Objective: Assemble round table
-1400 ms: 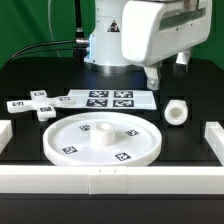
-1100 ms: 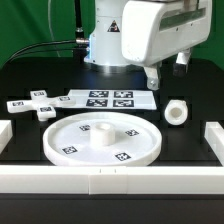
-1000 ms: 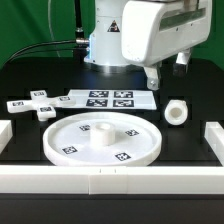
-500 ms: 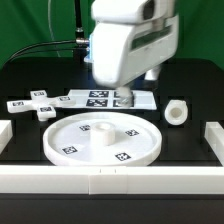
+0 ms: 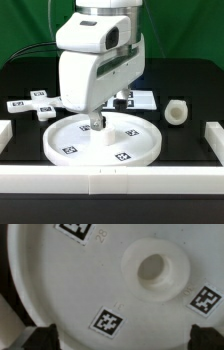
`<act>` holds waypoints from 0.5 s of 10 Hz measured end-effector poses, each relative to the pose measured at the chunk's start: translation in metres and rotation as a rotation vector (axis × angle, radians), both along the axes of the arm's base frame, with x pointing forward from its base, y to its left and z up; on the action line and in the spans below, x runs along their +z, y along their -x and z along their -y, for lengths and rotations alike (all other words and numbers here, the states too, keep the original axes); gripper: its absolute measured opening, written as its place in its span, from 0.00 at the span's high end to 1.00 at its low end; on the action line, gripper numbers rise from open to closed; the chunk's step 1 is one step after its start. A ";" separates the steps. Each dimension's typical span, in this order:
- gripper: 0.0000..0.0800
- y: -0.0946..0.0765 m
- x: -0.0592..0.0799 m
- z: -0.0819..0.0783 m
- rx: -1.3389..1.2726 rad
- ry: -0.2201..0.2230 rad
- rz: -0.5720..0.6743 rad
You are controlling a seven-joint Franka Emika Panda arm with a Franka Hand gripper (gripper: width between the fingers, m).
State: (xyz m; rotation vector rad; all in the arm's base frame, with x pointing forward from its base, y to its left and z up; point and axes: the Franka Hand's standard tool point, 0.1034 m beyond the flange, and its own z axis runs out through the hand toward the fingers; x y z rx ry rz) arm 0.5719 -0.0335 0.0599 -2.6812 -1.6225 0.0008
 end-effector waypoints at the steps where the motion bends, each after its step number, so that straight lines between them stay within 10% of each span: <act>1: 0.19 0.000 0.000 0.000 0.000 0.000 -0.001; 5: 0.19 0.019 -0.017 0.002 0.020 -0.003 0.020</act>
Offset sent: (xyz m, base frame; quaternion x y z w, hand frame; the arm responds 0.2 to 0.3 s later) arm -0.0209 -0.0008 -0.0157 -0.0175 0.0302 -0.0285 0.9990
